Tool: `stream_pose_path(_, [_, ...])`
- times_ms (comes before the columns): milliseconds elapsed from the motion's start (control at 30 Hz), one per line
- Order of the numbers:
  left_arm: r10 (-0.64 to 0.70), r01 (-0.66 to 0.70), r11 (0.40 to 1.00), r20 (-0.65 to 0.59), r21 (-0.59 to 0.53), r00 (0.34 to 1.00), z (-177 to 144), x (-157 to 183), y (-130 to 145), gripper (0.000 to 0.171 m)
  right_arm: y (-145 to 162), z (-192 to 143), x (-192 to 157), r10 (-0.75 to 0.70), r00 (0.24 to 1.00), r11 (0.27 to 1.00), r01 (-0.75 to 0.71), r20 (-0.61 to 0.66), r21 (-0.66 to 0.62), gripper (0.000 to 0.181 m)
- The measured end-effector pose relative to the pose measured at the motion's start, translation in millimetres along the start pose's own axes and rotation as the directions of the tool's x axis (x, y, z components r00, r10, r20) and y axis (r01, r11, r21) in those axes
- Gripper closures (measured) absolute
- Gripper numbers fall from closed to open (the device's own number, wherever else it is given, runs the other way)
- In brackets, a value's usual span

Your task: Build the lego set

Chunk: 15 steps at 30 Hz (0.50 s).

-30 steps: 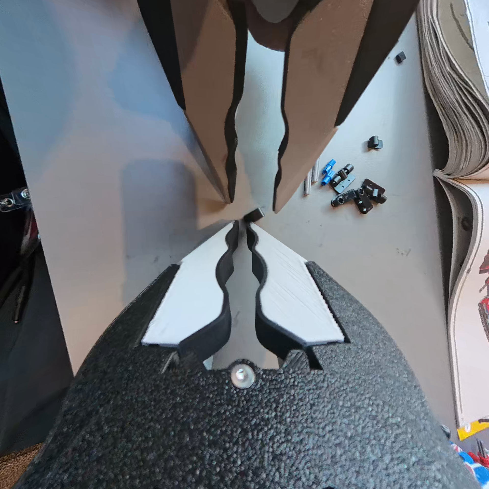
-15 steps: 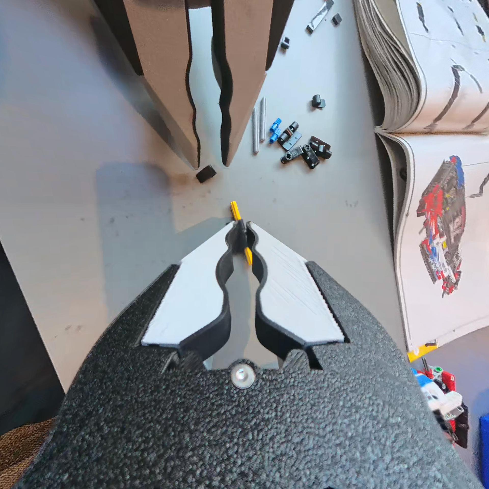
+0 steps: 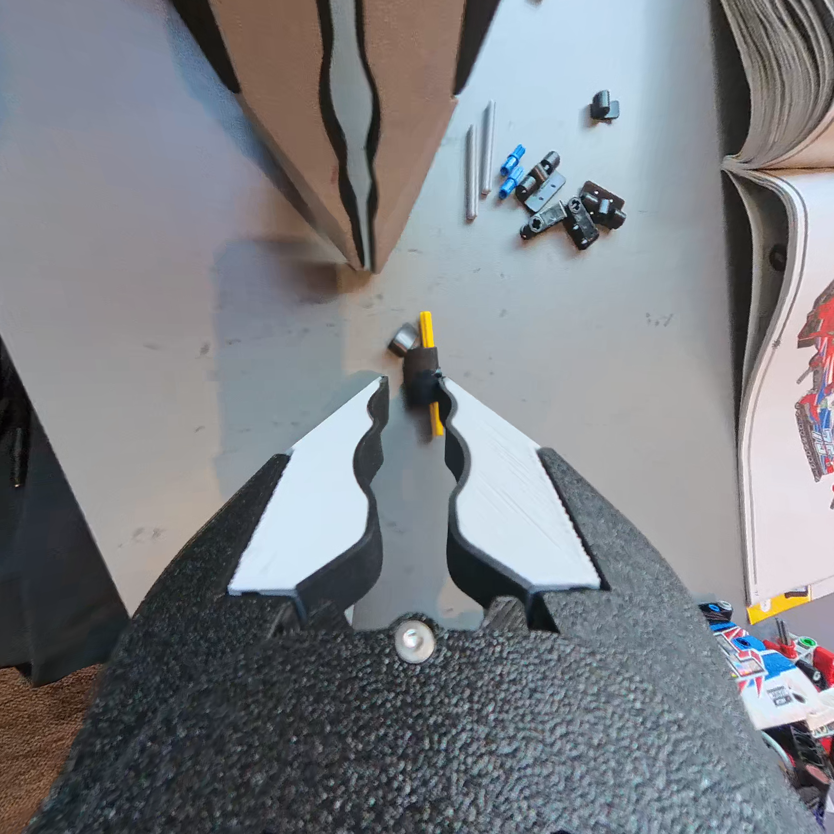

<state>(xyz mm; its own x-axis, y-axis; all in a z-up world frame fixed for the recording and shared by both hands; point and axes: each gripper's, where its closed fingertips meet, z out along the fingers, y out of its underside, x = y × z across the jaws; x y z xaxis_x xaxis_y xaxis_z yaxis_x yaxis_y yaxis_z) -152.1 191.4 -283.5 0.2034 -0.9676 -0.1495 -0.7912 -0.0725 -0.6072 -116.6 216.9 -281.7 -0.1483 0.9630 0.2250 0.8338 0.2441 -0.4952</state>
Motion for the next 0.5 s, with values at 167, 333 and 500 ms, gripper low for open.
stream_pose_path(167, [-0.053,0.053,0.998,0.006,-0.032,0.999,-3,-6,4,0.159,1,-5,-5,-0.011,1.000,1.000,0.011,-0.010,-0.002,0.161])
stream_pose_path(333, [-0.120,0.121,0.992,0.036,-0.022,0.992,0,-9,0,0.155,-6,-5,6,0.074,0.997,0.997,-0.074,-0.015,0.030,0.160])
stream_pose_path(500, [-0.129,0.130,0.991,0.046,-0.013,0.991,7,-8,-11,0.150,-2,3,0,0.081,0.996,0.997,-0.081,0.022,-0.010,0.165])
